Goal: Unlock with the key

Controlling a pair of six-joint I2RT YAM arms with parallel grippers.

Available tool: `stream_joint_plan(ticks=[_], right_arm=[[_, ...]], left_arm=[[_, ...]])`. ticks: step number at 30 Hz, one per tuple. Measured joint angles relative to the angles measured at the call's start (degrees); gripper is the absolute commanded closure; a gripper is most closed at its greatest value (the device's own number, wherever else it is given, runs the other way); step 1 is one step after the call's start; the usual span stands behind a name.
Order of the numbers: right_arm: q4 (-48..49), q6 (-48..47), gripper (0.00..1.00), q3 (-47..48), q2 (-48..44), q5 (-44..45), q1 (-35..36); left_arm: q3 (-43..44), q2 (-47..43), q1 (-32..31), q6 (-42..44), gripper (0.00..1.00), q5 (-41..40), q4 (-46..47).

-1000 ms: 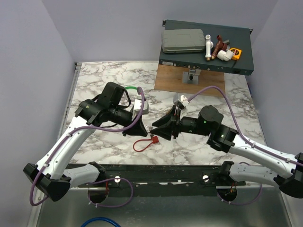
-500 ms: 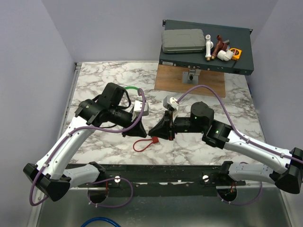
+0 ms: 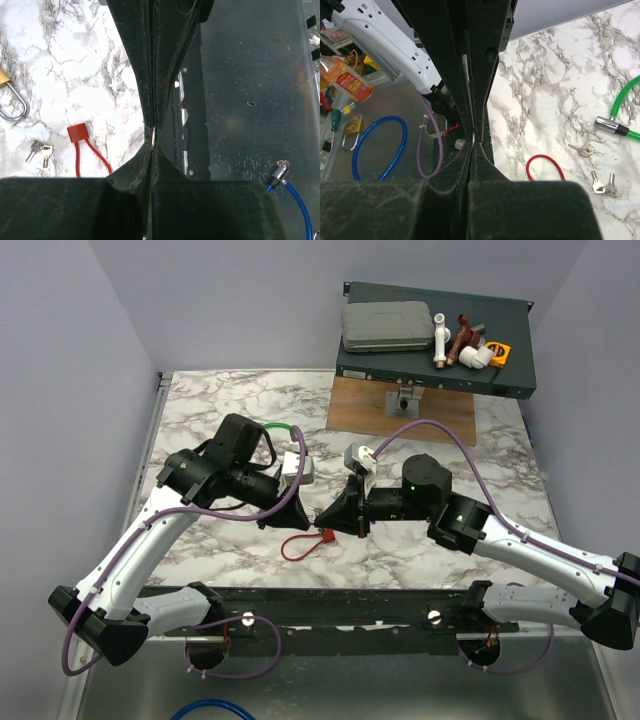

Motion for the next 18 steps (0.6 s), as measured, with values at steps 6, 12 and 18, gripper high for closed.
stream_joint_plan(ticks=[6, 12, 18], right_arm=[[-0.7, 0.1, 0.73, 0.4, 0.8, -0.9, 0.0], [-2.3, -0.3, 0.68, 1.2, 1.8, -1.6, 0.0], [-4.3, -1.5, 0.60, 3.1, 1.9, -1.5, 0.0]], left_arm=[[0.3, 0.1, 0.0, 0.0, 1.00, 0.0, -0.3], [0.3, 0.1, 0.0, 0.9, 1.00, 0.1, -0.7], [0.3, 0.1, 0.0, 1.5, 1.00, 0.2, -1.3]])
